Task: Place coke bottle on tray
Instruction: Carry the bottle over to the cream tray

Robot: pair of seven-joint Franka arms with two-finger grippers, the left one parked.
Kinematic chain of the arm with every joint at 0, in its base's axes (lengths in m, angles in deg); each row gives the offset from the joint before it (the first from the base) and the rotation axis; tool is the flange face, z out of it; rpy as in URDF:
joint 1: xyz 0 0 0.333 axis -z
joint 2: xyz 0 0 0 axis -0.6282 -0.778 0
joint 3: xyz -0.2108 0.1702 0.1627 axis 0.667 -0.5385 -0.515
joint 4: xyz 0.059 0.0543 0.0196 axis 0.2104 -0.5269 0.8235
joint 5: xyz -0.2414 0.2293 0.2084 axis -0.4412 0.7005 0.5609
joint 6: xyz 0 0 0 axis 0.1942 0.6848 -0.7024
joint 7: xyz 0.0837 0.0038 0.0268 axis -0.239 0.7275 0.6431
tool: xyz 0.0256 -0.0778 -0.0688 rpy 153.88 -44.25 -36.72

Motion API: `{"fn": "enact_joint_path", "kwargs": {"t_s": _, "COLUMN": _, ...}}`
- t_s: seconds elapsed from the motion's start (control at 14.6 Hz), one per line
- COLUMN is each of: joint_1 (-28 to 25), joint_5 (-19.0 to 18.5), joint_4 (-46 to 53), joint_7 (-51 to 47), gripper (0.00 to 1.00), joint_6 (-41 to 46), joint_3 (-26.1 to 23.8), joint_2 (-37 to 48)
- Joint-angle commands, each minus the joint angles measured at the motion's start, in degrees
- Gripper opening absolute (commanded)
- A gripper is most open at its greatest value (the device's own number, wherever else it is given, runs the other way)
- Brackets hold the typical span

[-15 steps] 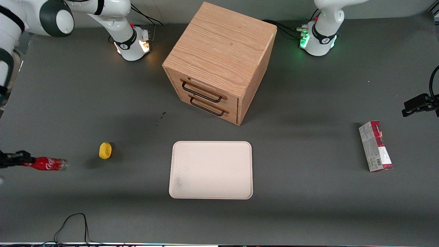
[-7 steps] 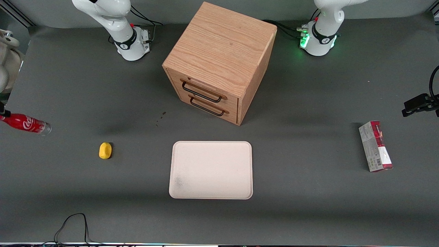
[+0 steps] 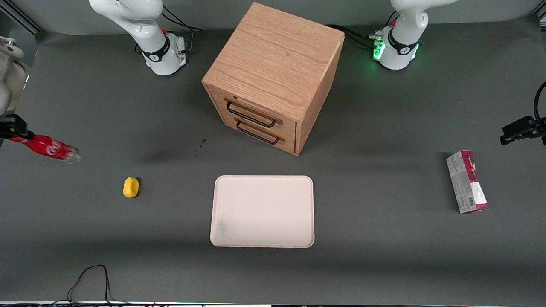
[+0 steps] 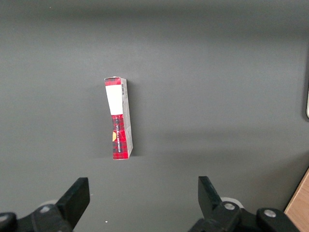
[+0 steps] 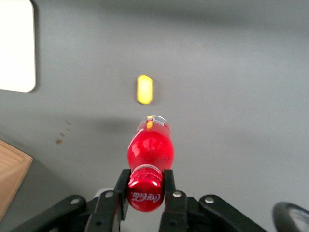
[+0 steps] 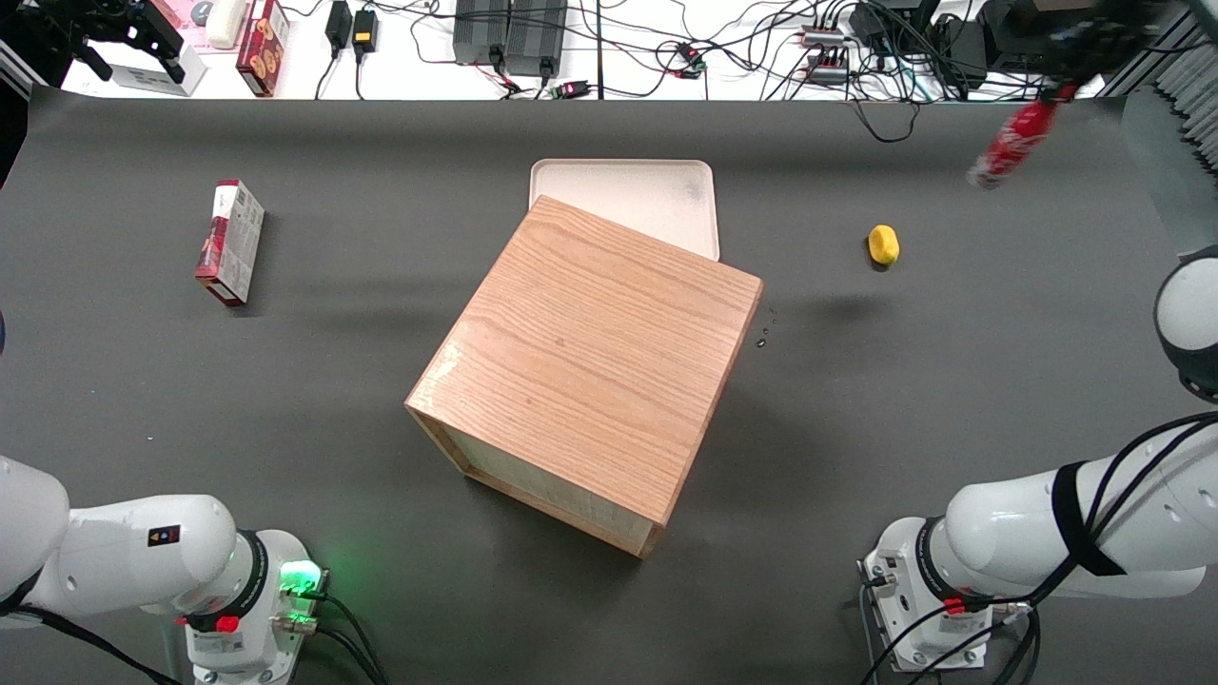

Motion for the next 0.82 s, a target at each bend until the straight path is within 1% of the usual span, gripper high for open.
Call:
{"fn": "enact_joint_path", "kwargs": {"t_s": 0.0, "joint_1": -3.6, "joint_5": -0.9, "joint_4": 10.4, "joint_7": -10.8, "gripper": 0.0, "joint_6": 4.0, "joint_3": -3.4, "joint_2": -8.6}}
{"fn": "enact_joint_path", "kwargs": {"t_s": 0.14, "joint_1": -8.1, "joint_5": -0.6, "joint_4": 18.3, "joint_7": -19.0, "gripper": 0.0, "joint_6": 5.7, "joint_3": -3.8, "joint_2": -15.0}}
{"fn": "enact_joint_path", "kwargs": {"t_s": 0.27, "joint_1": -13.3, "joint_5": -0.6, "joint_4": 24.6, "joint_7": -27.9, "gripper": 0.0, "joint_6": 5.3, "joint_3": -3.8, "joint_2": -21.0}}
{"fn": "enact_joint_path", "kwargs": {"t_s": 0.41, "joint_1": -17.1, "joint_5": -0.6, "joint_4": 30.5, "joint_7": -34.2, "gripper": 0.0, "joint_6": 4.7, "joint_3": -3.8, "joint_2": -26.5}}
{"fn": "enact_joint_path", "kwargs": {"t_s": 0.62, "joint_1": -20.5, "joint_5": -0.4, "joint_4": 31.5, "joint_7": -40.4, "gripper": 0.0, "joint_6": -1.9, "joint_3": -3.8, "joint_2": -29.8}}
{"fn": "enact_joint_path", "kwargs": {"t_s": 0.75, "joint_1": -21.4, "joint_5": -0.4, "joint_4": 31.6, "joint_7": -43.1, "gripper": 0.0, "joint_6": -4.6, "joint_3": -5.3, "joint_2": -31.7}}
